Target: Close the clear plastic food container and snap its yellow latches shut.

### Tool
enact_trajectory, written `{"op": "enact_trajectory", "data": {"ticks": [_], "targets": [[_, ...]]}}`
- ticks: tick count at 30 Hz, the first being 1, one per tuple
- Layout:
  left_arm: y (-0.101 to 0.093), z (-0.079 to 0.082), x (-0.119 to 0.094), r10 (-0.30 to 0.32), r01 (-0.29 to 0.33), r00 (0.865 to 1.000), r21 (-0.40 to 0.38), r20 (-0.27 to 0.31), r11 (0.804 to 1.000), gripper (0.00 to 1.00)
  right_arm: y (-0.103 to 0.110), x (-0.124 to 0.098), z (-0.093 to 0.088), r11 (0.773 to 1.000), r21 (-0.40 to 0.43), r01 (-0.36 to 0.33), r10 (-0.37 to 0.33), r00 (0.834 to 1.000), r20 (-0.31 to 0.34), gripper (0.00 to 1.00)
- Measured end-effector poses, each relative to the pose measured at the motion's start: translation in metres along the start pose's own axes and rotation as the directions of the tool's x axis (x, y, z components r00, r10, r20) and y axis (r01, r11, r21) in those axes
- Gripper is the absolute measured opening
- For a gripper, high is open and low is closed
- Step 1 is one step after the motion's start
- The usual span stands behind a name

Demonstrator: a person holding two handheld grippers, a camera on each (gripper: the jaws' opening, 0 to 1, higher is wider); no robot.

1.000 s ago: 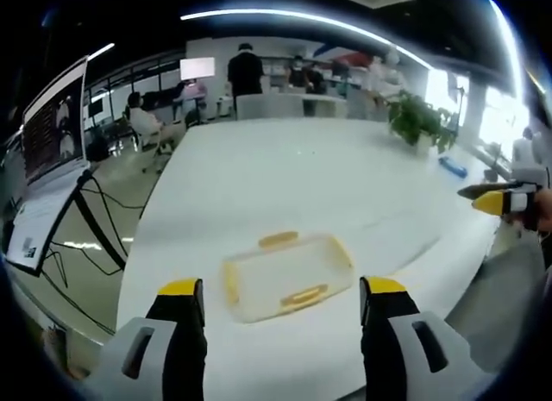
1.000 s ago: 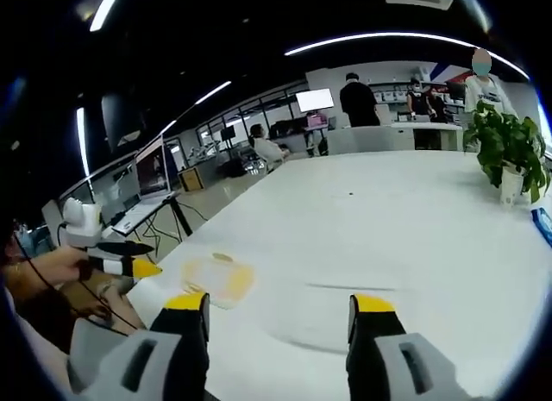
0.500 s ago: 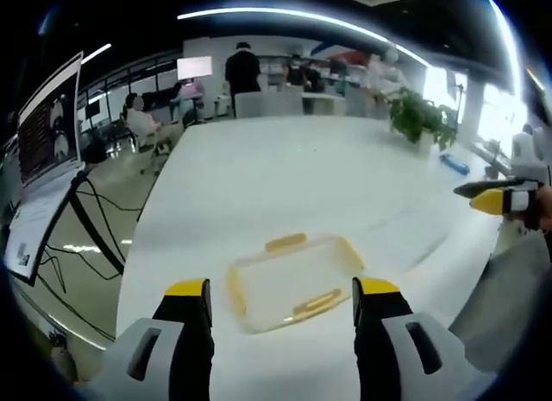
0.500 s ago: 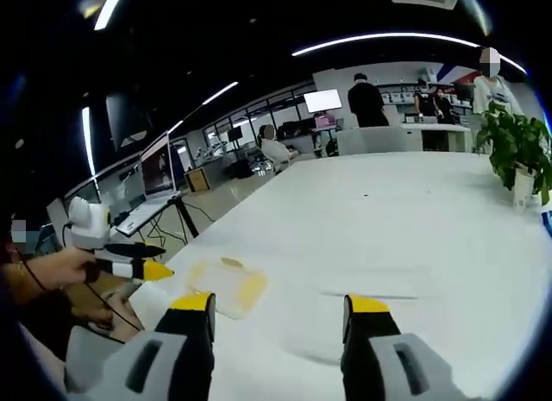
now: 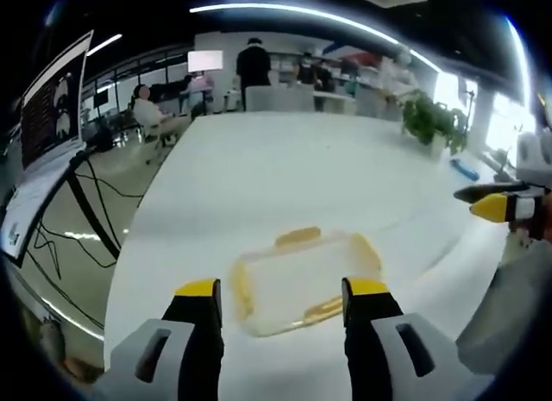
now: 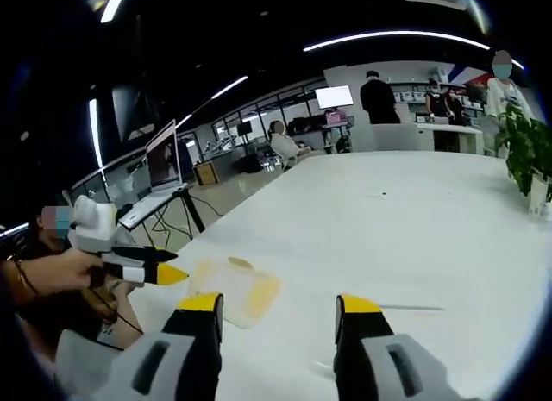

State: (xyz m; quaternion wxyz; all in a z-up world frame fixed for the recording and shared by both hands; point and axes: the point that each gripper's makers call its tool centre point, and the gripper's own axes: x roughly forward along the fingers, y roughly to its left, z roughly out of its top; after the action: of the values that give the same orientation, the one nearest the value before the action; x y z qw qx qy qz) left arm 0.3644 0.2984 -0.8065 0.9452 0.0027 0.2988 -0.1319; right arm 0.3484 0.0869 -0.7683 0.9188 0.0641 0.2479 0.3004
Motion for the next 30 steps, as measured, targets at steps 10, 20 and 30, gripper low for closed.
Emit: {"op": "enact_trajectory", "data": {"ticks": [10, 20, 30], "targets": [[0.015, -0.001, 0.006, 0.059, -0.059, 0.998, -0.027, 0.014, 0.998, 0.45, 0.016, 0.028, -0.005, 0.991, -0.133, -0.001, -0.001, 1.000, -0.022, 0.44], [0.021, -0.012, 0.016, 0.070, -0.070, 0.997, 0.001, -0.026, 0.998, 0.41, 0.028, 0.054, -0.019, 0.992, -0.122, -0.010, 0.004, 0.999, -0.043, 0.38], [0.018, -0.024, 0.034, 0.045, -0.046, 0.997, -0.007, -0.068, 0.999, 0.36, 0.029, 0.084, -0.037, 0.996, -0.090, -0.016, 0.007, 0.996, -0.092, 0.30]]}}
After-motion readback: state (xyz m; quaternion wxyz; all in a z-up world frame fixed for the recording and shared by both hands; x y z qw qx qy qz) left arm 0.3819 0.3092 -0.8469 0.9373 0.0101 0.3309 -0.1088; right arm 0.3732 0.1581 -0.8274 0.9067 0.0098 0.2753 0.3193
